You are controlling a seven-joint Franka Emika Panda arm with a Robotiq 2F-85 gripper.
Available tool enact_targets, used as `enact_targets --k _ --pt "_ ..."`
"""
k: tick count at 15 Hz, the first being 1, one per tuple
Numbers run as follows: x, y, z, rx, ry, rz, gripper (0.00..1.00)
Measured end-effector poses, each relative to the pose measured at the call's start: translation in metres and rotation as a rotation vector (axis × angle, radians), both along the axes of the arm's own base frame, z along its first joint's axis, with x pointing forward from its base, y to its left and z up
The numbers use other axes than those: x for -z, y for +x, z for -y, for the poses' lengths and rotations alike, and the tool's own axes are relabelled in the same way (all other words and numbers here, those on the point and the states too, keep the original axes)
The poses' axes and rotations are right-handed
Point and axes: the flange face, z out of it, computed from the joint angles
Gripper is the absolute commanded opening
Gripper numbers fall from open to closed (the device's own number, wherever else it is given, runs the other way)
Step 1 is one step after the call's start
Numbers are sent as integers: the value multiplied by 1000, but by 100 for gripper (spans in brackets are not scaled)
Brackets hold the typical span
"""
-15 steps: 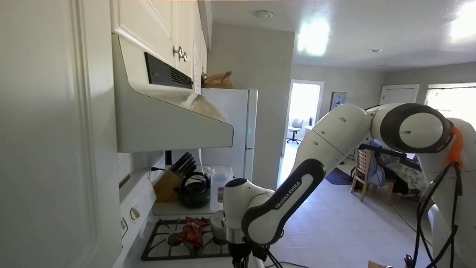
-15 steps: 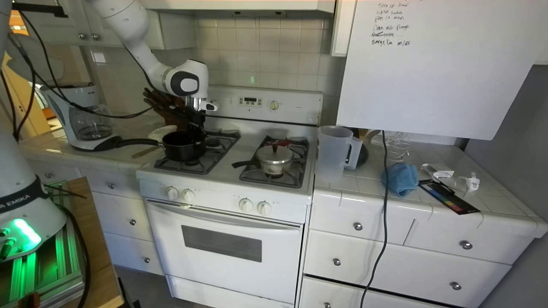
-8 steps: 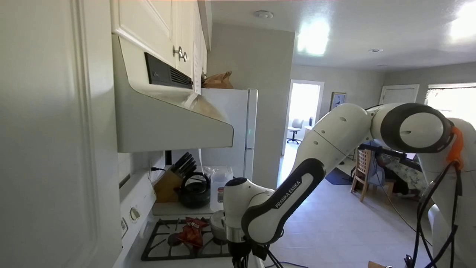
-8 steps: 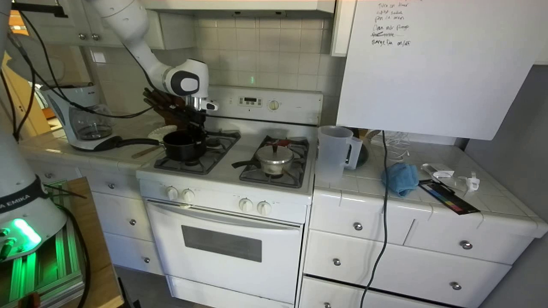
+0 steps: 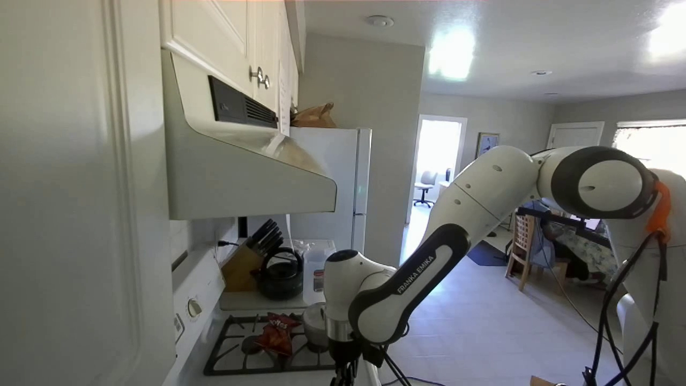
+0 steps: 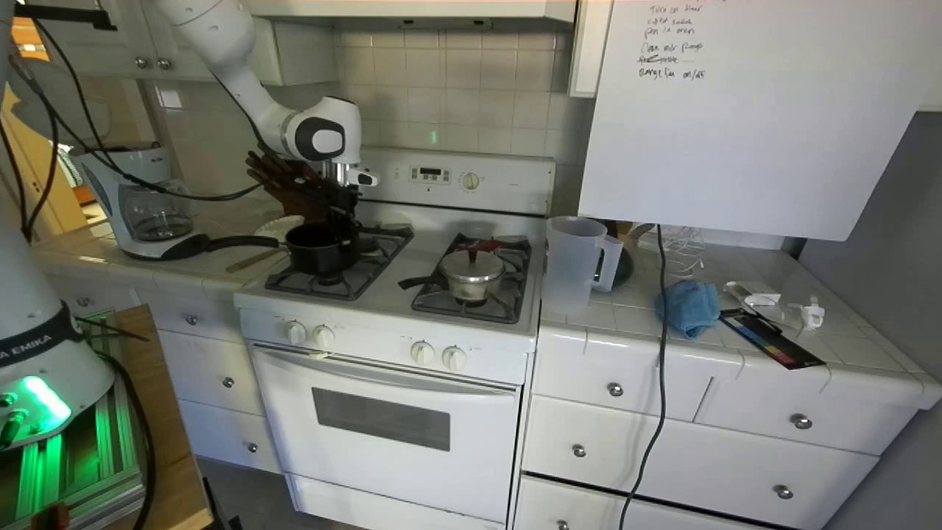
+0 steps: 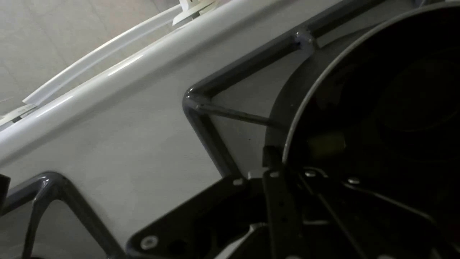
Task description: Remove the chip packet from the pot, then put the pot on plate
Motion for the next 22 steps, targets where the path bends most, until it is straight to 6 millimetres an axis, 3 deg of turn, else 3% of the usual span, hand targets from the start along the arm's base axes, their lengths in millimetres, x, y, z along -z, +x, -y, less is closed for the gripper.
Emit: enact_targets --k 3,4,5,15,20,22 --pt "2 1 5 12 -6 -3 1" --pt "3 1 5 14 -7 -4 29" --pt "4 0 6 16 -9 -6 30" --pt "-9 2 5 20 -11 2 99" --pt "-50 9 15 4 -7 85 100" --pt "-61 2 18 -37 2 95 100"
